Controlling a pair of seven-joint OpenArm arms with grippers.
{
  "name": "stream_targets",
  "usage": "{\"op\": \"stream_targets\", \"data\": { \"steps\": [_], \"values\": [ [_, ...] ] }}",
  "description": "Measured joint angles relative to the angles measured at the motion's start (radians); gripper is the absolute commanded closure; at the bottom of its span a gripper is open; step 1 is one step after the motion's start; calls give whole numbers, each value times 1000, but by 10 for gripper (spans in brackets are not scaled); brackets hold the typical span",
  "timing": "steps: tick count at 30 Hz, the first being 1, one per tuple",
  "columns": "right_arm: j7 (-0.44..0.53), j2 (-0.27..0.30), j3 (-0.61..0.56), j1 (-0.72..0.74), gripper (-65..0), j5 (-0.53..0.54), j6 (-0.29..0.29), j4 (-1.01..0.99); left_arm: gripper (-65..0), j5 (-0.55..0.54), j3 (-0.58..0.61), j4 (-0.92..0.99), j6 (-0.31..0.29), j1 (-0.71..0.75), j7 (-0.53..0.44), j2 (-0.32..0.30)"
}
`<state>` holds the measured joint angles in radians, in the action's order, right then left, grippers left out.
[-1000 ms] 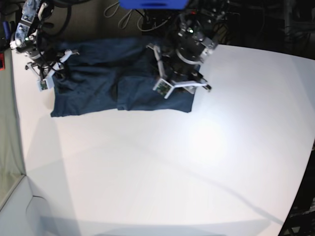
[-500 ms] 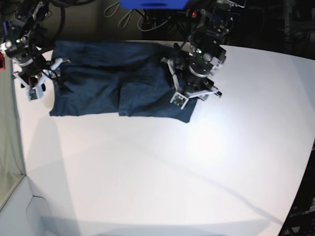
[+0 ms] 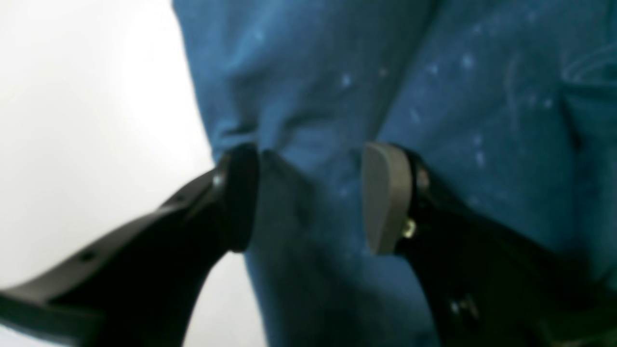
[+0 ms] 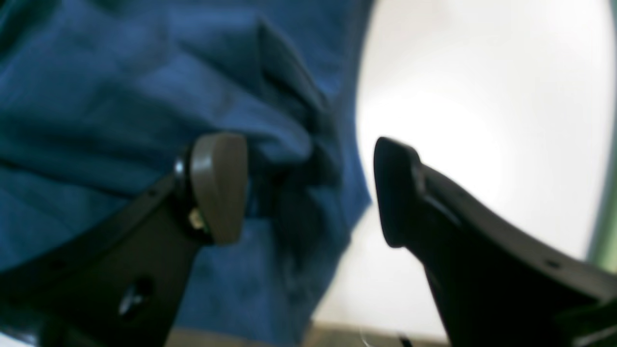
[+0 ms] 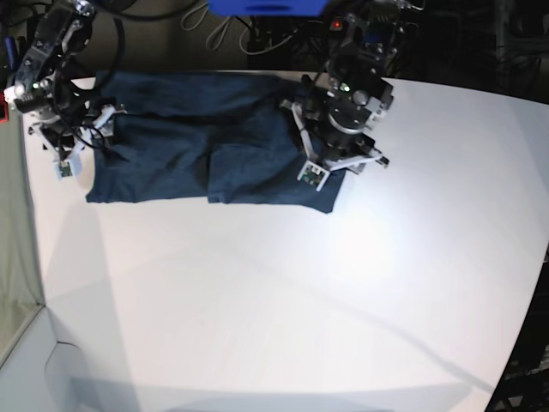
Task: Layout the t-shirt on the table in an organized manner, then fold the t-shirt properly
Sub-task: 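Release the folded end with the left gripper and lift it away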
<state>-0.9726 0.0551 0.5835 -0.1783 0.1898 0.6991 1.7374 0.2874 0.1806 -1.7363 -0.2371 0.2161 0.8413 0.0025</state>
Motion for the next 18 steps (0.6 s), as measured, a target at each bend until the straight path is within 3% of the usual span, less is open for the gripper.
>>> {"op": "stream_targets", "data": {
  "steps": [10,18],
  "values": [
    [17,5,2,42,-415,-6,0,-112,-334,2,0,-166,-1,8,-11,-7],
    [89,25,3,73,-412,9,0,-196,-334,-3,-131,14,-2,10,-21,-50]
  ]
}}
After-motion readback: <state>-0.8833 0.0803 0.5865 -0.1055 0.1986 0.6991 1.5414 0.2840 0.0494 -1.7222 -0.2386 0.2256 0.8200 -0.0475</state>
